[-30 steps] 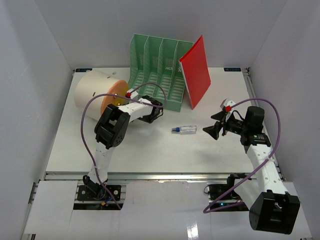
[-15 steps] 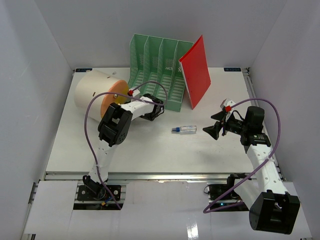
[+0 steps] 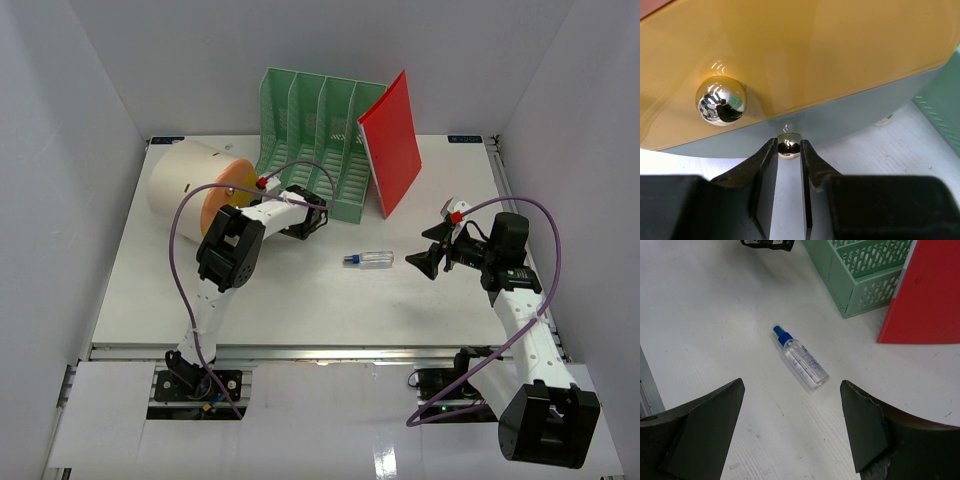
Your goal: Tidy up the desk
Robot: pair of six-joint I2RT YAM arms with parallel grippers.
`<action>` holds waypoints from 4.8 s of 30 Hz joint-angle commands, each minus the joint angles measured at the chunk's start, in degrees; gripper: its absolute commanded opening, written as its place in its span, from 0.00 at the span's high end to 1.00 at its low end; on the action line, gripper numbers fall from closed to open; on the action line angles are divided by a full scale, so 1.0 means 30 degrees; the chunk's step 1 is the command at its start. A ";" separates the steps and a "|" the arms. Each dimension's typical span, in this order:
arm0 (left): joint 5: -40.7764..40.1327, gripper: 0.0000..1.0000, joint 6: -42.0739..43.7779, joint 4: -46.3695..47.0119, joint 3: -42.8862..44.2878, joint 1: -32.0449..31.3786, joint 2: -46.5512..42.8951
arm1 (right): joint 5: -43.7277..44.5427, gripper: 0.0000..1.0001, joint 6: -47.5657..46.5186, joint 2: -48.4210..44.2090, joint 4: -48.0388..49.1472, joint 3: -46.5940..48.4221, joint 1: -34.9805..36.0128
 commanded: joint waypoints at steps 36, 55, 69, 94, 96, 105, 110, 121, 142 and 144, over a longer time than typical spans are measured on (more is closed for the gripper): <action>0.5181 0.92 0.8429 1.0663 -0.5751 -0.1230 -0.5757 | -0.0215 0.16 -0.0098 -0.0190 0.0215 0.0065 -0.0113; 0.7120 0.14 0.8358 1.1012 -0.7288 -0.3238 -0.7341 | -0.2694 0.14 -0.4407 -0.0075 -0.2825 0.0542 -0.0113; 2.2975 0.11 2.1149 2.1669 -1.4398 -0.3985 -1.8926 | 0.3291 0.10 -1.7117 0.2243 -0.6373 -0.0296 0.6979; 2.5854 0.02 1.7611 1.5135 -1.8527 -0.3956 -3.7454 | 1.0887 0.12 -1.3377 1.5210 -0.4531 0.7859 1.0229; 2.5899 0.02 1.7287 1.5018 -1.8389 -0.3956 -3.7868 | 1.1115 0.17 -1.3218 1.5646 -0.4578 0.8202 1.0229; 2.6515 0.02 1.5314 1.5079 -1.8231 -0.3956 -3.9235 | 1.0407 0.58 -1.3143 1.6975 -0.5586 0.9246 1.0267; 2.6191 0.02 1.4594 1.5053 -1.7512 -0.3956 -4.0182 | 1.0886 0.82 -1.3737 1.6545 -0.7016 1.0617 1.1473; 2.5846 0.02 1.3823 1.5726 -1.6551 -0.3956 -4.1022 | 1.5232 0.90 -1.5686 1.8292 -0.8634 2.0085 1.8310; 2.4936 0.02 1.3703 1.5484 -1.5091 -0.3927 -4.1723 | 2.0742 0.38 -2.2001 2.4670 0.0256 2.5460 2.1242; 2.4921 0.02 1.3688 1.5316 -1.5206 -0.3927 -4.1678 | 2.0796 0.25 -2.1742 2.4396 0.0407 2.4987 2.1215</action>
